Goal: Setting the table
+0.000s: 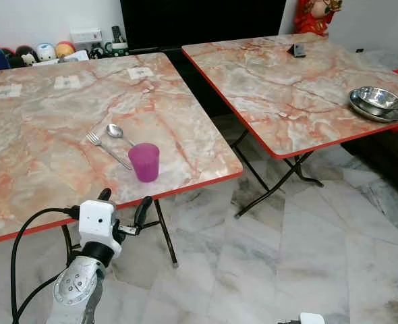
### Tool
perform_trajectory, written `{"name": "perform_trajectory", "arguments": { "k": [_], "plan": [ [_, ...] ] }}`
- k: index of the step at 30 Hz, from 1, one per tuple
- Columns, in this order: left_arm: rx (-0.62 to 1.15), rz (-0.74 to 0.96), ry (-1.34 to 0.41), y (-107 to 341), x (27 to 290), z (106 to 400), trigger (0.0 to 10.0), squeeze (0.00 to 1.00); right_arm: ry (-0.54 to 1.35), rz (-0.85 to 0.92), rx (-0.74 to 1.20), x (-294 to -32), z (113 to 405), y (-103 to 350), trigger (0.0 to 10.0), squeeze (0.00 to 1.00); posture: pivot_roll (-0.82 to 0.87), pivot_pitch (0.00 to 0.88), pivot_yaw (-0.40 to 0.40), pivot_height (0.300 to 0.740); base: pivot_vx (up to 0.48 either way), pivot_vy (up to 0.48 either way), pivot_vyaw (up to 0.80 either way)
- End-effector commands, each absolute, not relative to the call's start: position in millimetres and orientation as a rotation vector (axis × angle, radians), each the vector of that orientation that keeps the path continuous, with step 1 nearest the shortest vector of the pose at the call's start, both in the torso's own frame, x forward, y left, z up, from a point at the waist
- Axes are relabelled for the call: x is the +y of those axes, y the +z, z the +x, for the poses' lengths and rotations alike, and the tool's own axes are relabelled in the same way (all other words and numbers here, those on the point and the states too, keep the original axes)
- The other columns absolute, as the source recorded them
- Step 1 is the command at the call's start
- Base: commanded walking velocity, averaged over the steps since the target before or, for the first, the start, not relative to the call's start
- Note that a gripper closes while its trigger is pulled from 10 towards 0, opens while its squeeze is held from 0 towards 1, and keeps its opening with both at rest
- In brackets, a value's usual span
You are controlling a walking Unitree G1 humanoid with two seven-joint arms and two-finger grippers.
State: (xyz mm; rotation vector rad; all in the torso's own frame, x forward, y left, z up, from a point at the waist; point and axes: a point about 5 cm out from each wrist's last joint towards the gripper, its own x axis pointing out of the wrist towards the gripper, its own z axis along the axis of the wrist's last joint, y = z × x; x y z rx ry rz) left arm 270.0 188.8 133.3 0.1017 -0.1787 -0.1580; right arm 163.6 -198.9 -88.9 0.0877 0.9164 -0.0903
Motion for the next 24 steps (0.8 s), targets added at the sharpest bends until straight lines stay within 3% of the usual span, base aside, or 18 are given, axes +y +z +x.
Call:
{"name": "perform_trajectory", "arguments": {
  "k": [1,14,24],
  "plan": [
    [-0.187,0.122,-0.173,135.9,188.7,268.0,10.0,0.0,-0.093,0.088,0.926,-199.3,159.6,-90.5,10.0,0.0,0.08,0.097,-0.012,0.74,0.281,0.0,0.0],
    [-0.228,0.128,-0.137,143.8,194.4,268.4,10.0,0.0,-0.086,0.08,0.924,-199.7,159.9,-90.2,10.0,0.0,0.08,0.093,-0.014,0.74,0.291,0.0,0.0],
    [-0.264,0.102,-0.095,150.4,202.7,264.9,10.0,0.0,-0.087,0.084,0.92,-199.2,160.3,-90.1,10.0,0.0,0.08,0.09,-0.013,0.74,0.0,0.0,0.0]
  ]
}}
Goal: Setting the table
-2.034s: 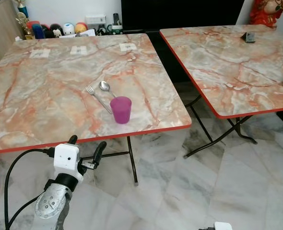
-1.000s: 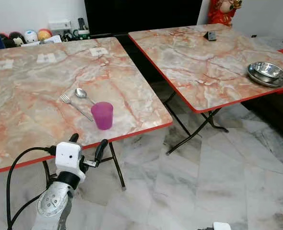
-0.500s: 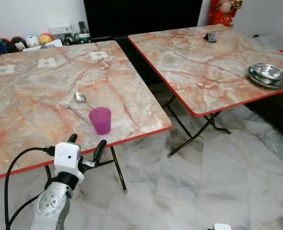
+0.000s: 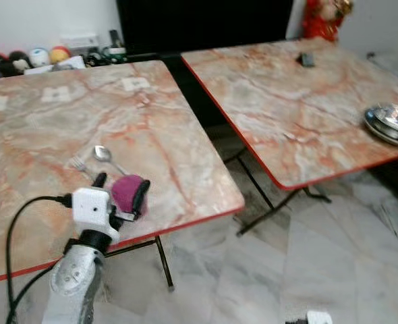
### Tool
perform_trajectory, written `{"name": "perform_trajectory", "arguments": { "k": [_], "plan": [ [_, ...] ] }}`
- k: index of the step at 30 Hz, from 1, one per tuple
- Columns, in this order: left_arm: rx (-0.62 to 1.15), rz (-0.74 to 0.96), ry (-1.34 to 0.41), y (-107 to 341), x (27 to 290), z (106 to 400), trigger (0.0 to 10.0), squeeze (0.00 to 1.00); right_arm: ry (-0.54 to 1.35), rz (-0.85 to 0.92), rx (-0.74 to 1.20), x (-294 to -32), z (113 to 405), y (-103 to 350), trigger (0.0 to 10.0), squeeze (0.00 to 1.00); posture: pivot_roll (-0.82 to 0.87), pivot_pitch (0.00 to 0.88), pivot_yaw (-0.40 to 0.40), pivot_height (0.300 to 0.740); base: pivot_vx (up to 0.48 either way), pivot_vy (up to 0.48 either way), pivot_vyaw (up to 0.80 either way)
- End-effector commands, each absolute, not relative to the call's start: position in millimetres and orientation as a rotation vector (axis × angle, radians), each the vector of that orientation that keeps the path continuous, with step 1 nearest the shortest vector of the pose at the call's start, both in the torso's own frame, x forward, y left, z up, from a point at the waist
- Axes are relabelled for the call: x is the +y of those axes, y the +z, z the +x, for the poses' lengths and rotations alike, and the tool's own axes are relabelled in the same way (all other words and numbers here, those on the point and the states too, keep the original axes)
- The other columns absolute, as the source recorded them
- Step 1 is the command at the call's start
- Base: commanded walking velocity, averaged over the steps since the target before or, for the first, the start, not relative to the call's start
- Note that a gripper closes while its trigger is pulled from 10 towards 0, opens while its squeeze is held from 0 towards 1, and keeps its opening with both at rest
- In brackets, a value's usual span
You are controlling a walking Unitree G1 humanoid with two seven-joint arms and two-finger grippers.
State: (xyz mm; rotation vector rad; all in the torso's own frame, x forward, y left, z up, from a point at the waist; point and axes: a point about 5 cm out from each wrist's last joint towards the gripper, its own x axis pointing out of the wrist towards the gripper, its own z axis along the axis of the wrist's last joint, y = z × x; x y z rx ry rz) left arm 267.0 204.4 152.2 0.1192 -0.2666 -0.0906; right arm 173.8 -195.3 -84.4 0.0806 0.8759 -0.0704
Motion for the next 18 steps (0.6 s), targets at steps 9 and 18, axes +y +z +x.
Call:
{"name": "perform_trajectory", "arguments": {
  "k": [9,18],
  "plan": [
    [-0.258,0.095,-0.078,149.0,204.1,260.1,10.0,0.0,-0.087,0.084,0.919,-199.5,160.1,-90.1,10.0,0.0,0.08,0.096,-0.015,0.74,0.0,0.0,0.0],
    [-0.164,0.103,-0.108,130.1,211.3,248.9,10.0,0.0,-0.091,0.081,0.918,-199.9,160.3,-90.0,10.0,0.0,0.09,0.099,-0.016,0.74,0.0,0.0,0.0]
  ]
}}
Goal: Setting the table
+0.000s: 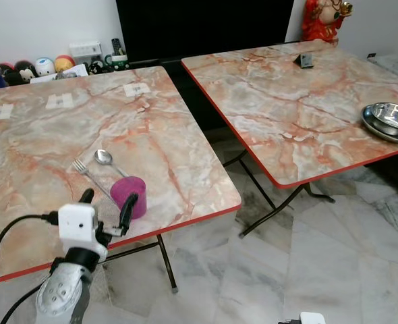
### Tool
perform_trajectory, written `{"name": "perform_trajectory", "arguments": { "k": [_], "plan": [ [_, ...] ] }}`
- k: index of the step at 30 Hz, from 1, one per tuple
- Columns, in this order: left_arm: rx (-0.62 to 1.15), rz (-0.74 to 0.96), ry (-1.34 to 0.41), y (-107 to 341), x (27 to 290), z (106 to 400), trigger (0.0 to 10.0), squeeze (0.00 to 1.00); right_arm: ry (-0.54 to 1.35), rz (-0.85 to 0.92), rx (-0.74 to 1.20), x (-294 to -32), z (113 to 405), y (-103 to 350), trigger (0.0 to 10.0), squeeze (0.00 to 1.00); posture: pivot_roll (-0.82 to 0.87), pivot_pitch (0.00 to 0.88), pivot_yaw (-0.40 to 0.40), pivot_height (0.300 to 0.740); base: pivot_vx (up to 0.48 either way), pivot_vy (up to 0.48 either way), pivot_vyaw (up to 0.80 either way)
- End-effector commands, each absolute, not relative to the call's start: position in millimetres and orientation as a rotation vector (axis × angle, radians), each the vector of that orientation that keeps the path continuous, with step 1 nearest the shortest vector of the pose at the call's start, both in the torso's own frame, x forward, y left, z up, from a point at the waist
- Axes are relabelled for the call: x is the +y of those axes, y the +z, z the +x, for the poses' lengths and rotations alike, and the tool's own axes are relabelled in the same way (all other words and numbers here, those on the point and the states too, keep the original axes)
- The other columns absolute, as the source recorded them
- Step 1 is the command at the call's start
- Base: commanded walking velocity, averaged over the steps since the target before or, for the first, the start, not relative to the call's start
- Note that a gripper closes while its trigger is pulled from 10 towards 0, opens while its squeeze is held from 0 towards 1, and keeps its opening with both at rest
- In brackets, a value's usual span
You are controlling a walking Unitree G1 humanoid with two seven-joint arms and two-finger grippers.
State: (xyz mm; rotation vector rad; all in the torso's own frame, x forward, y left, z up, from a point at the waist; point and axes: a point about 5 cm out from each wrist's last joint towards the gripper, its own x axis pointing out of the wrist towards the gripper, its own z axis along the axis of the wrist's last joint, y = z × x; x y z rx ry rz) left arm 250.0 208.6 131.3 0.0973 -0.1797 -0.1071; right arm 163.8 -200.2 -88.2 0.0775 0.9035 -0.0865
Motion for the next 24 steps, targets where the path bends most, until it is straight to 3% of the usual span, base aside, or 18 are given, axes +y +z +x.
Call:
{"name": "perform_trajectory", "arguments": {
  "k": [1,24],
  "plan": [
    [-0.159,0.106,-0.109,129.1,211.6,248.4,10.0,0.0,-0.091,0.08,0.918,-200.0,160.3,-89.9,10.0,0.0,0.09,0.099,-0.016,0.74,0.0,0.0,0.0],
    [-0.004,0.111,-0.135,96.4,201.5,262.3,10.0,0.0,-0.077,0.072,0.924,-199.6,160.7,-89.9,10.0,0.0,0.07,0.101,-0.016,0.74,0.0,0.0,0.0]
  ]
}}
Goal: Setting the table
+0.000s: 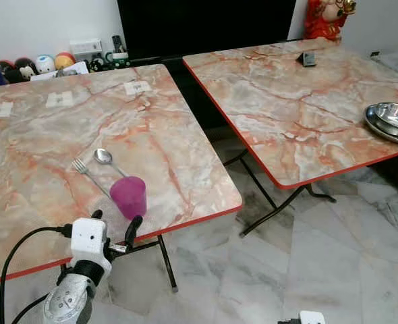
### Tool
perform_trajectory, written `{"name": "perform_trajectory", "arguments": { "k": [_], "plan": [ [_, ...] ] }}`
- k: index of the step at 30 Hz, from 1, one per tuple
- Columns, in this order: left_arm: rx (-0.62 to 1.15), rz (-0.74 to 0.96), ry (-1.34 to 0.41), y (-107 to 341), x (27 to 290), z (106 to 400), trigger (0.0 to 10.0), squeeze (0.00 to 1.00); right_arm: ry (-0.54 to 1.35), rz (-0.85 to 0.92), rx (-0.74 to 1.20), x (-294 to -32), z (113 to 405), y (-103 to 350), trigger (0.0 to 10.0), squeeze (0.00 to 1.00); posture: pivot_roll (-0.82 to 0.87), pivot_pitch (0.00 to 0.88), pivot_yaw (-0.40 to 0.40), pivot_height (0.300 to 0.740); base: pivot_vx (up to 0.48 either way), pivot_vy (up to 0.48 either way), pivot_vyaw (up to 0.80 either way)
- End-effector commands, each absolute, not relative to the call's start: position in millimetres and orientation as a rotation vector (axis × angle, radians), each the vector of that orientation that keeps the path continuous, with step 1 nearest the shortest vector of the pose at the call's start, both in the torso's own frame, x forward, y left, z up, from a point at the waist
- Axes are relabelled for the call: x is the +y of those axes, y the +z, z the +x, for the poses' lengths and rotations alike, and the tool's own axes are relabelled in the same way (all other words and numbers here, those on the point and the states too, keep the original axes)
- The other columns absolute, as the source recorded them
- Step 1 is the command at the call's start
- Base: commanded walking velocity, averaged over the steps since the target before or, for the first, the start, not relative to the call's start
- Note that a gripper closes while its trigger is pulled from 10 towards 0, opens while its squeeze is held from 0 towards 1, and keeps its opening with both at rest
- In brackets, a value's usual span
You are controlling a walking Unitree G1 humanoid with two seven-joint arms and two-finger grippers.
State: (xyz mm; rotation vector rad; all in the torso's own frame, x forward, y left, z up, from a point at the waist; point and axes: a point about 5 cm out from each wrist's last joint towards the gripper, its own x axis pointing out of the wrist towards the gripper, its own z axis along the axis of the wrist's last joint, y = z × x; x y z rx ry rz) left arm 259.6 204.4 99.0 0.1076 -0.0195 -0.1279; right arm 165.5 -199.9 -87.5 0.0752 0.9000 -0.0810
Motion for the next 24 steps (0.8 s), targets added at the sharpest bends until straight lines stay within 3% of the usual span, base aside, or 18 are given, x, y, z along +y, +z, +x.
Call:
{"name": "perform_trajectory", "arguments": {
  "k": [1,24],
  "plan": [
    [0.004,0.114,-0.14,95.1,199.4,265.2,10.0,0.0,-0.076,0.071,0.924,-199.5,160.7,-90.0,10.0,0.0,0.07,0.101,-0.016,0.74,0.0,0.0,0.0],
    [0.025,0.122,-0.129,88.9,192.7,285.7,10.0,0.0,-0.066,0.063,0.927,-199.1,160.7,-90.1,10.0,0.0,0.07,0.099,-0.016,0.74,0.0,0.0,0.0]
  ]
}}
